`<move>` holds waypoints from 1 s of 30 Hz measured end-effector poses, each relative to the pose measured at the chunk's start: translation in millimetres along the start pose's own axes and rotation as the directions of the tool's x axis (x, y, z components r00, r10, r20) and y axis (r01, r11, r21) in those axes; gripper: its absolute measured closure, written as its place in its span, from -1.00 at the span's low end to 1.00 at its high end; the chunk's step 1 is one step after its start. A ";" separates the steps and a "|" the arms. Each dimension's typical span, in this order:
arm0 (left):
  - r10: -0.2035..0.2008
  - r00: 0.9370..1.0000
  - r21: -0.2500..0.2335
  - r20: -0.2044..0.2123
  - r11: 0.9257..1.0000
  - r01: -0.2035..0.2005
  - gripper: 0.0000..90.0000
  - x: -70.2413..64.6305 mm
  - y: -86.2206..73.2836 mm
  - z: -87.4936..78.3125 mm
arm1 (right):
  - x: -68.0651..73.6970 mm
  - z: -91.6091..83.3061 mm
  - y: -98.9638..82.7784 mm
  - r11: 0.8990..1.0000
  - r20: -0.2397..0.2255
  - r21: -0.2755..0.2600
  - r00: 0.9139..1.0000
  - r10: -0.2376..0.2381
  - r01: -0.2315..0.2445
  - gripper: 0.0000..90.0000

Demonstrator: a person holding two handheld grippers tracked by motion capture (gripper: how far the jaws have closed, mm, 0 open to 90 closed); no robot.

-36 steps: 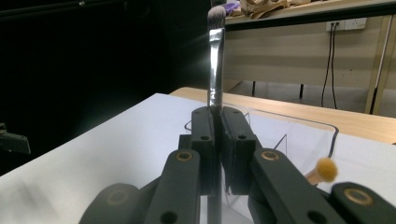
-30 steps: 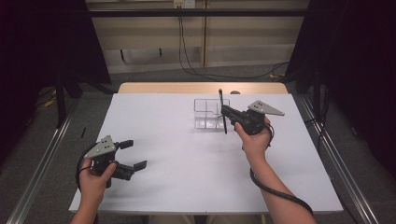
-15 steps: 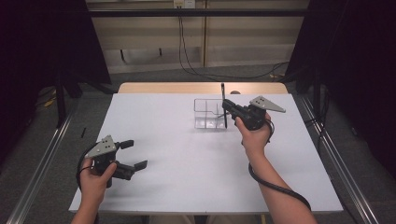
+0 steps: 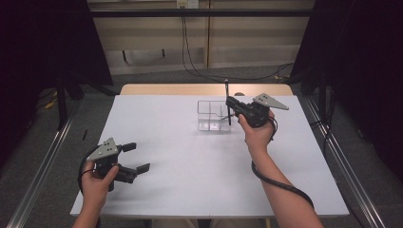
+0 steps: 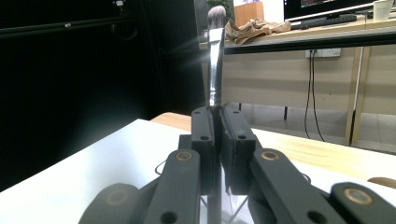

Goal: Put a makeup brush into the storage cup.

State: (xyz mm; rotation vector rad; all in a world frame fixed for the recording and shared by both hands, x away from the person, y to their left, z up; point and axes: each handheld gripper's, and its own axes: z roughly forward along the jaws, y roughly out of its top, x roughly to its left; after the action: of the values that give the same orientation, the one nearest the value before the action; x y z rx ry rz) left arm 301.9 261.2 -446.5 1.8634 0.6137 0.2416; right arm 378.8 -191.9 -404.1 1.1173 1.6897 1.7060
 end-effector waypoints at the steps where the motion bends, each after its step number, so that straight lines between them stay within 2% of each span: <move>1: -0.002 1.000 -0.004 0.001 1.000 0.002 -0.99 0.0 -0.1 0.2 | -0.1 0.6 0.2 1.000 0.000 -0.001 1.000 0.003 -0.003 0.88; 30: 0.000 1.000 -0.002 0.006 1.000 0.000 -0.99 1.2 -0.9 -0.1 | -7.0 15.9 3.8 1.000 0.037 -0.004 0.999 -0.010 0.010 0.88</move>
State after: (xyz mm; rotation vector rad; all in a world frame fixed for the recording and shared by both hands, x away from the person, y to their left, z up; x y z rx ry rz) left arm 302.7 262.1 -447.4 1.8616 0.6096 0.2362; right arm 396.3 -188.9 -403.5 1.1301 1.6654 1.6721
